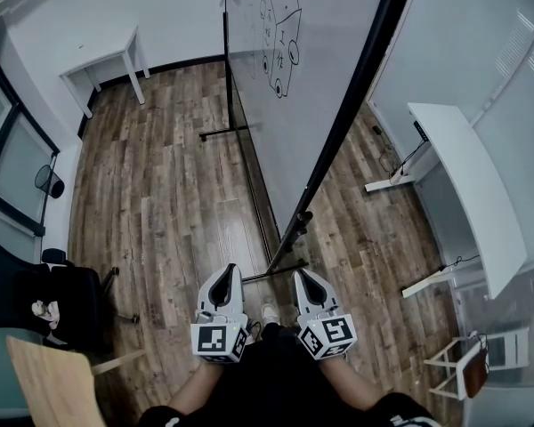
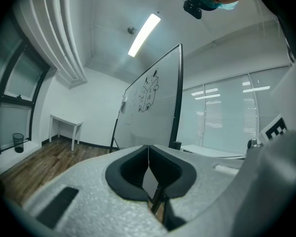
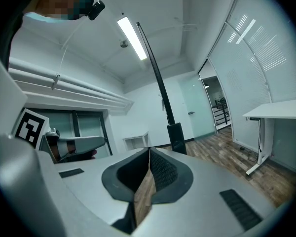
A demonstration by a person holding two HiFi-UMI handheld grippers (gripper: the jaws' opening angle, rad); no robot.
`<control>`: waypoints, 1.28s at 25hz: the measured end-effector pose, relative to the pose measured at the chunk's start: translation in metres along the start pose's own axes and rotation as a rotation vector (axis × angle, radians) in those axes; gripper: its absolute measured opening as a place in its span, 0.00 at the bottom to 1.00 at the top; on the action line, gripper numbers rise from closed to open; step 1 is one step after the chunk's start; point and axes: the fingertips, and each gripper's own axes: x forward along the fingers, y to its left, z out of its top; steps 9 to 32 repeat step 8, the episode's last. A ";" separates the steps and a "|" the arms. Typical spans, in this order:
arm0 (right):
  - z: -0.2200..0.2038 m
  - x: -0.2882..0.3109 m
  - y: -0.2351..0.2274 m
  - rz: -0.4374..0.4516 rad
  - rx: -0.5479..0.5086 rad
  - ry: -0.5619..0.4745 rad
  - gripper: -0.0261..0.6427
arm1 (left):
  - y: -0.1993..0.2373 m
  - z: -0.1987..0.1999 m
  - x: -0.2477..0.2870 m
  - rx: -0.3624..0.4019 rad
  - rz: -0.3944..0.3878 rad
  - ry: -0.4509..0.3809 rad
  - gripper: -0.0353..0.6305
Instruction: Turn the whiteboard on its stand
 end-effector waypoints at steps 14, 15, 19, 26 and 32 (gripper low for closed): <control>-0.003 0.003 0.001 0.002 -0.004 0.017 0.06 | 0.000 0.001 0.004 -0.002 -0.006 -0.001 0.08; -0.003 0.003 0.001 0.002 -0.004 0.017 0.06 | 0.000 0.001 0.004 -0.002 -0.006 -0.001 0.08; -0.003 0.003 0.001 0.002 -0.004 0.017 0.06 | 0.000 0.001 0.004 -0.002 -0.006 -0.001 0.08; -0.003 0.003 0.001 0.002 -0.004 0.017 0.06 | 0.000 0.001 0.004 -0.002 -0.006 -0.001 0.08; -0.003 0.003 0.001 0.002 -0.004 0.017 0.06 | 0.000 0.001 0.004 -0.002 -0.006 -0.001 0.08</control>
